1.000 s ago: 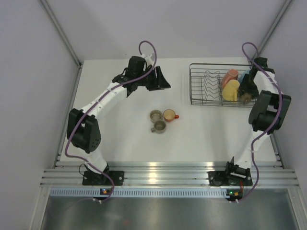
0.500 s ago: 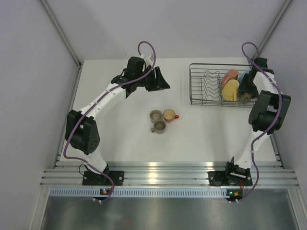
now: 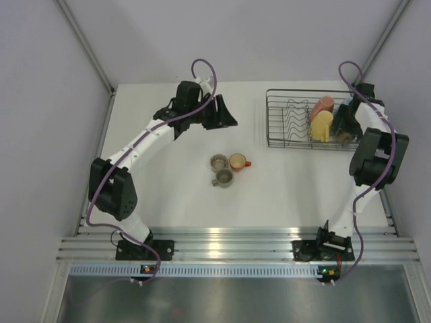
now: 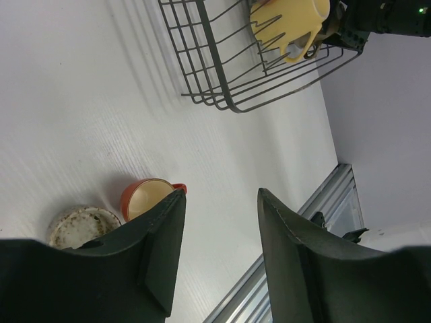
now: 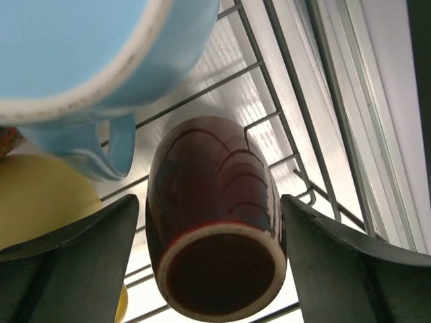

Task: Load the cups into the dish rack
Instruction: Place the cup upside down on the dish rack, then grab a cup with the left arm

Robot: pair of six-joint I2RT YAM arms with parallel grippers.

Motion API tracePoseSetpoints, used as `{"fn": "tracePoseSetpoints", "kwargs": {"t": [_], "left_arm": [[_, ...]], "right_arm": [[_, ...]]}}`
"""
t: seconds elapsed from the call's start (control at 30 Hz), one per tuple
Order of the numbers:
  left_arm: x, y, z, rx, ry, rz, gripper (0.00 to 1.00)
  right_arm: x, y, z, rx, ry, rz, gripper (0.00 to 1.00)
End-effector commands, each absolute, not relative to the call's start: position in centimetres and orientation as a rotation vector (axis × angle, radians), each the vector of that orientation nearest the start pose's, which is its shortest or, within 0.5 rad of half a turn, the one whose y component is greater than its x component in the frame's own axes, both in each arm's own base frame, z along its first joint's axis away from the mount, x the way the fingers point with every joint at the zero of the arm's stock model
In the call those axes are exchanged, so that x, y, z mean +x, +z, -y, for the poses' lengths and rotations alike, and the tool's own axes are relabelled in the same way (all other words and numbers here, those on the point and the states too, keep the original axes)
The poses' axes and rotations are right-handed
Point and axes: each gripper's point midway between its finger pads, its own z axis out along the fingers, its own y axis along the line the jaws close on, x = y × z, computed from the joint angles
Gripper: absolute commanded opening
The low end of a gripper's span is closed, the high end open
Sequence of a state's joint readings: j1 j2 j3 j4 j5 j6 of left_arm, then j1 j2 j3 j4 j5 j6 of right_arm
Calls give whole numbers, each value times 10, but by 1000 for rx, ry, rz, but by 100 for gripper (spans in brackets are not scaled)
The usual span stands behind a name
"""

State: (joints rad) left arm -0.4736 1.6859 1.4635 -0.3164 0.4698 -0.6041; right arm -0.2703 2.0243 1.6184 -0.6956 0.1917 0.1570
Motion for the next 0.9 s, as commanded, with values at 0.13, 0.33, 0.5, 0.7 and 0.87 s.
{"fn": "tracePoseSetpoints", "kwargs": {"t": [0.13, 0.33, 0.5, 0.7, 0.87], "left_arm": [[371, 267, 299, 166, -1111, -2165, 52], [371, 268, 299, 172, -1110, -2162, 52], [372, 266, 297, 189, -1087, -2158, 52], [372, 254, 284, 215, -970, -2191, 53], [369, 235, 272, 238, -866, -2241, 52]], "right_arm": [[442, 118, 146, 589, -289, -2477, 86], [442, 146, 149, 578, -297, -2419, 86], [436, 175, 156, 583, -309, -2363, 86], [425, 224, 158, 578, -302, -2264, 86], [416, 283, 145, 536, -230, -2135, 86]]}}
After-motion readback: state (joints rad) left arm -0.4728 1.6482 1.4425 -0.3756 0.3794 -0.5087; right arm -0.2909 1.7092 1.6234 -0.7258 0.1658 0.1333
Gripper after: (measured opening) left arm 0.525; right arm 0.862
